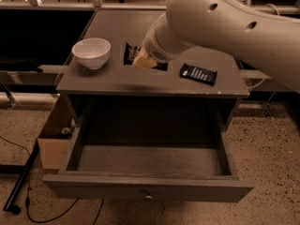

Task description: Pick rxbar chocolate from top drawer and place on counter

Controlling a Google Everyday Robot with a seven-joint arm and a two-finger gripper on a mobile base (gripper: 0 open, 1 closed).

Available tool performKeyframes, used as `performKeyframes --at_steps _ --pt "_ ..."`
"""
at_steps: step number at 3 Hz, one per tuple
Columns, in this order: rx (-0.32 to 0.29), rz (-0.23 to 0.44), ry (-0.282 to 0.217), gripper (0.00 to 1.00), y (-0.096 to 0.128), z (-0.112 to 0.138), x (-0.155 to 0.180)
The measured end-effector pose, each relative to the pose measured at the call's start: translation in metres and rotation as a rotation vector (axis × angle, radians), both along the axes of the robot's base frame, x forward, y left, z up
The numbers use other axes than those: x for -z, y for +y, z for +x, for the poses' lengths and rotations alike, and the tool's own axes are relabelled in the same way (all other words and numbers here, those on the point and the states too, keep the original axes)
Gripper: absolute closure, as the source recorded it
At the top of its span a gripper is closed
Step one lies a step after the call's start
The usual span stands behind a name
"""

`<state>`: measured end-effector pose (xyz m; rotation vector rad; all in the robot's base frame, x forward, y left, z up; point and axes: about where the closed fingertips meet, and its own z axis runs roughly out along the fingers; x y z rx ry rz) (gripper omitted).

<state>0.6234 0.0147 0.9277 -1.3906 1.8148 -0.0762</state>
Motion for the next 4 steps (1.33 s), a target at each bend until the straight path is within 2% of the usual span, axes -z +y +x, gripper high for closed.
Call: performKeyframes --at_steps 2,4 --pt "0.022 -0.038 -0.003 1.00 -0.013 0.023 -0.003" --pt "0.047 -0.091 0.046 1.00 -0.020 0.042 0.028"
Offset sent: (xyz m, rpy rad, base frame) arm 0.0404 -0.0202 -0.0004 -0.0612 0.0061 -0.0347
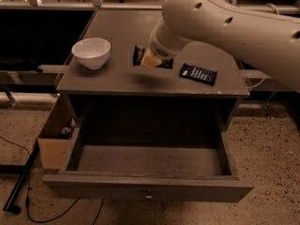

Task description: Pick rxbar chocolate from top drawer and place on counter

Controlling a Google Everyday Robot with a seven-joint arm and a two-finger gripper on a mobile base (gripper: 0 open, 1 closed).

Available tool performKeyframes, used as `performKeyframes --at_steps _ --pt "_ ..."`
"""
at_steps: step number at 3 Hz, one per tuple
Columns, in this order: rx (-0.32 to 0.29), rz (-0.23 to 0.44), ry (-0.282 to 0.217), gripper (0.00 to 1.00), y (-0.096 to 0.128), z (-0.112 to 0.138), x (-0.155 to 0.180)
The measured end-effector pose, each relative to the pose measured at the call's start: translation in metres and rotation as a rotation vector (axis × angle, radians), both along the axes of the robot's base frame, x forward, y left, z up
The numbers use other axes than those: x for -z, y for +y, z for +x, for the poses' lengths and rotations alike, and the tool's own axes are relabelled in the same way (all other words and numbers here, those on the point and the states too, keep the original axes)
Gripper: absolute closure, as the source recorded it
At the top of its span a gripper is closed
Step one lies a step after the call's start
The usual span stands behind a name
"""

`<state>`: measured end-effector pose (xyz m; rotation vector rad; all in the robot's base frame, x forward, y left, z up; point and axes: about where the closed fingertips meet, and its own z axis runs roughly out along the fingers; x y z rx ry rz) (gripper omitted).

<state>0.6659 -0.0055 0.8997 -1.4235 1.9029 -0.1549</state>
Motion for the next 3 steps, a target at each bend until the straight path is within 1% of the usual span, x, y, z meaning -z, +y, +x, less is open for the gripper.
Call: performKeyframes --at_steps 1,2,3 --pt "0.023 -0.017 0.029 1.00 -0.0095 0.0032 0.0188" --pt "0.026 -0.018 0.032 1.00 -0.0106 0.0034 0.0207" --pt "0.026 -0.018 0.032 0.73 -0.0105 0.0034 0.0207"
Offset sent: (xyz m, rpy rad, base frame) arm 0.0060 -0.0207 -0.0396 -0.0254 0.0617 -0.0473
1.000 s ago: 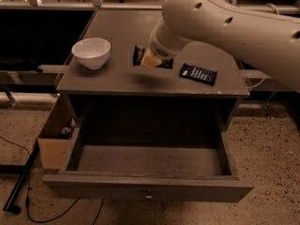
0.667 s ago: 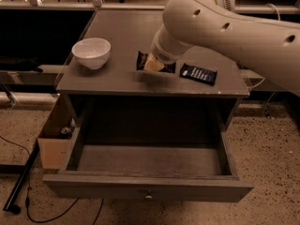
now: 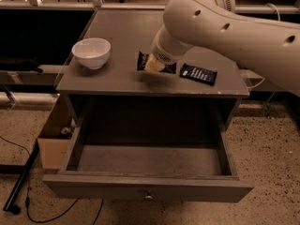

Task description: Pick rxbar chocolate from top drawer and place on counter

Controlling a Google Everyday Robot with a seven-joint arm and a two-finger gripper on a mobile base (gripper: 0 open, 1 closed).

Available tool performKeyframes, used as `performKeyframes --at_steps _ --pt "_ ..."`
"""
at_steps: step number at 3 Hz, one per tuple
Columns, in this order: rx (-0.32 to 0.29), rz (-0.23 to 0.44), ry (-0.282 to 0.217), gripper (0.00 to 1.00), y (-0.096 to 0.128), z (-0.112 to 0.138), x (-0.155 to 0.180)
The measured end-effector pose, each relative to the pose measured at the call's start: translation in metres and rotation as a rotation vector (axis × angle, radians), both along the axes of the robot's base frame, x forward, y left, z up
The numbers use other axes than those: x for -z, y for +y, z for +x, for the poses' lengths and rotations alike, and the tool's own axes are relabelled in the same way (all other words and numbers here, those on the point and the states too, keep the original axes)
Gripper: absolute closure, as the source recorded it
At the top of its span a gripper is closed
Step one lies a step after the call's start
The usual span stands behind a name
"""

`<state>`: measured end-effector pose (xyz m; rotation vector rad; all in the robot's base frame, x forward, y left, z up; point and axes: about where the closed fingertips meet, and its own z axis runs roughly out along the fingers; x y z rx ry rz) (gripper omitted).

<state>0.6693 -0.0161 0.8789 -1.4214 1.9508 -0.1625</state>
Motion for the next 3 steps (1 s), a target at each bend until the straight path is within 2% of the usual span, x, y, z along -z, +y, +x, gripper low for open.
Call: performKeyframes --at_steps 1,2,3 --pt "0.000 0.000 0.000 0.50 0.0000 0.0000 0.0000" --pt "0.000 0.000 0.000 0.19 0.0000 0.0000 0.0000" --pt "0.000 0.000 0.000 0.00 0.0000 0.0000 -0.0001"
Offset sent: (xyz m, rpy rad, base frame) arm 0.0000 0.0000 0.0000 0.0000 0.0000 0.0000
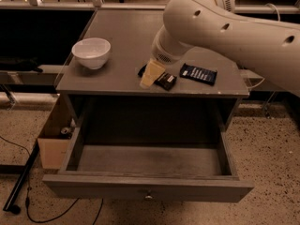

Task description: Pick rxbar chocolate from top drawer and place on counter

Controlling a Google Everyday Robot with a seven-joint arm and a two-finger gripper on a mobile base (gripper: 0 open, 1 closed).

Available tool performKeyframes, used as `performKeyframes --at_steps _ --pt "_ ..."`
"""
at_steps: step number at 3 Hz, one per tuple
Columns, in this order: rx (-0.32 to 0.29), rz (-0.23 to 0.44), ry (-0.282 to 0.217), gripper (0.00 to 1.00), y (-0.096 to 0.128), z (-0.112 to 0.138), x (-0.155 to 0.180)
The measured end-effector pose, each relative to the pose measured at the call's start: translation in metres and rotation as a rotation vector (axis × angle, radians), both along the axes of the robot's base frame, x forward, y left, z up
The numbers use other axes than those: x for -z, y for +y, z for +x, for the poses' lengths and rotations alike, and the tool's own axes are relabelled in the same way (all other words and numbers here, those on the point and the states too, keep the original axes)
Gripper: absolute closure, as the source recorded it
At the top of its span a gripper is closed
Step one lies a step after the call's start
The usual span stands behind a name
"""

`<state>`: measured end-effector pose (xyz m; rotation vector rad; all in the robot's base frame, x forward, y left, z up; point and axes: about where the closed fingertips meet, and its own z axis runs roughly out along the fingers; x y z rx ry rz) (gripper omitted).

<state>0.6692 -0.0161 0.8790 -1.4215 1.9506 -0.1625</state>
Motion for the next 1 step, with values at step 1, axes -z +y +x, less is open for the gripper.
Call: performKeyframes --at_steps 1 --pt "0.000 0.000 0.000 0.00 0.0000 0.0000 0.0000"
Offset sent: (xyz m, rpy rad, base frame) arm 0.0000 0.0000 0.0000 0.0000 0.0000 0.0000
